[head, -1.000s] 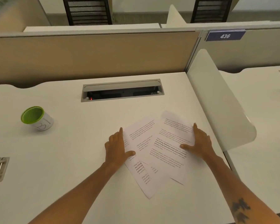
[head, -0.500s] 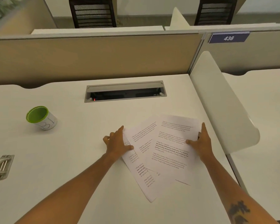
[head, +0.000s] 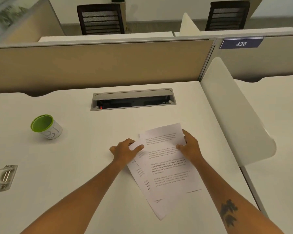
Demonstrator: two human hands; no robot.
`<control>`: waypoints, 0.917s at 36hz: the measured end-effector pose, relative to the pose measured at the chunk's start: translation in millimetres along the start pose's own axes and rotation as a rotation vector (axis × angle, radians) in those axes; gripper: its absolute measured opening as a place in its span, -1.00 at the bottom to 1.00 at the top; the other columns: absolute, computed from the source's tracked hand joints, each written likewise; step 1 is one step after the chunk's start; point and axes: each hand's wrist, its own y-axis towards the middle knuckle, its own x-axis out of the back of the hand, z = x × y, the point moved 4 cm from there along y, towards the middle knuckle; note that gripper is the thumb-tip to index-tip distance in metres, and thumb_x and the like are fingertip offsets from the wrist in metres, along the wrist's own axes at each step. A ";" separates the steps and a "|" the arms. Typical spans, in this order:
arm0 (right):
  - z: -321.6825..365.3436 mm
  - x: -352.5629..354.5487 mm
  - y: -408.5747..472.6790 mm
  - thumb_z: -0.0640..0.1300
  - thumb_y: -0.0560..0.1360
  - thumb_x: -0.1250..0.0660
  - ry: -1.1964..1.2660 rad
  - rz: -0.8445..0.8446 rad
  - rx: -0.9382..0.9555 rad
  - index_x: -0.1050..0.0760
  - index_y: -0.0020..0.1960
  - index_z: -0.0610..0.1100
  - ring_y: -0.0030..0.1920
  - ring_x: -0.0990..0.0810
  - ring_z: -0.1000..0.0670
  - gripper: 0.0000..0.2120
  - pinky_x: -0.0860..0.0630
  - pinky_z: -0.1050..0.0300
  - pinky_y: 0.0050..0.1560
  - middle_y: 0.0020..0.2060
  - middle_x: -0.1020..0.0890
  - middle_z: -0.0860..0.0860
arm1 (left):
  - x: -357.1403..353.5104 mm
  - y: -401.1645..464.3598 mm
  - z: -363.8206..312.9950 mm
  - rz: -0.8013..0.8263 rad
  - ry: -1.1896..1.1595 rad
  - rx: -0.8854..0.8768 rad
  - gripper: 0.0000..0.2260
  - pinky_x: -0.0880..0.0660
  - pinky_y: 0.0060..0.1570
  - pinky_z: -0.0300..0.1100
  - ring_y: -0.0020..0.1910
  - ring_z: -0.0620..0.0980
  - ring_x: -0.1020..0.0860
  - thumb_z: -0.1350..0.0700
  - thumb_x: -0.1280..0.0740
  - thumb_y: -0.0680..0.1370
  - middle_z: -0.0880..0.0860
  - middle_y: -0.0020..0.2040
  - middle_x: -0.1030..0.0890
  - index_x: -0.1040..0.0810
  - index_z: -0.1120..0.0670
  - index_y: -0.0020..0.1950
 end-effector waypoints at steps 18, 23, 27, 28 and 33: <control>-1.0 -3.3 -8.9 -0.18 0.40 -0.67 0.114 0.077 0.063 -0.24 0.63 0.02 0.29 -0.58 -0.06 -0.06 -0.64 -0.09 0.28 0.37 -0.54 0.00 | 18.1 -15.6 -10.1 0.079 -0.398 -0.113 -0.78 -0.50 0.30 0.09 0.05 -0.10 -0.66 -0.02 -0.64 0.43 -0.16 0.01 -0.73 -0.67 -0.05 -0.02; -3.9 10.0 -13.5 -0.11 0.33 -0.73 0.300 0.280 -0.026 -0.48 0.45 0.00 0.21 -0.74 -0.05 -0.24 -0.69 -0.15 0.25 0.22 -0.74 0.03 | 43.4 -23.0 -22.6 0.156 -0.529 -0.183 -0.76 -0.69 0.06 0.00 -0.05 -0.02 -0.75 0.04 -0.67 0.39 -0.11 -0.01 -0.79 -0.73 0.01 0.00; -2.0 7.2 -25.7 -0.13 0.37 -0.70 0.360 0.465 -0.052 -0.63 0.34 -0.10 0.23 -0.74 -0.13 -0.43 -0.63 -0.22 0.32 0.23 -0.76 -0.04 | 63.9 -27.1 -32.7 0.174 -0.538 -0.218 -0.75 -0.69 -0.14 -0.17 -0.12 -0.05 -0.76 -0.04 -0.68 0.36 -0.14 -0.04 -0.78 -0.73 -0.07 -0.03; -1.4 5.7 -29.0 -0.16 0.39 -0.69 0.378 0.477 -0.058 -0.64 0.33 -0.13 0.22 -0.75 -0.15 -0.46 -0.64 -0.22 0.31 0.22 -0.76 -0.07 | 69.4 -28.1 -35.6 0.170 -0.547 -0.222 -0.75 -0.68 -0.16 -0.20 -0.12 -0.06 -0.76 -0.05 -0.68 0.36 -0.15 -0.05 -0.78 -0.73 -0.10 -0.04; 7.7 -3.5 -42.5 -0.23 0.37 -0.68 0.511 0.382 -0.104 -0.68 0.28 -0.19 0.17 -0.76 -0.22 -0.51 -0.71 -0.16 0.18 0.18 -0.77 -0.14 | 95.3 -34.6 -39.1 0.118 -0.872 -0.119 -0.57 -0.67 -0.14 -0.20 -0.02 -0.01 -0.77 -0.26 -0.56 0.42 -0.04 0.01 -0.79 -0.67 -0.22 0.26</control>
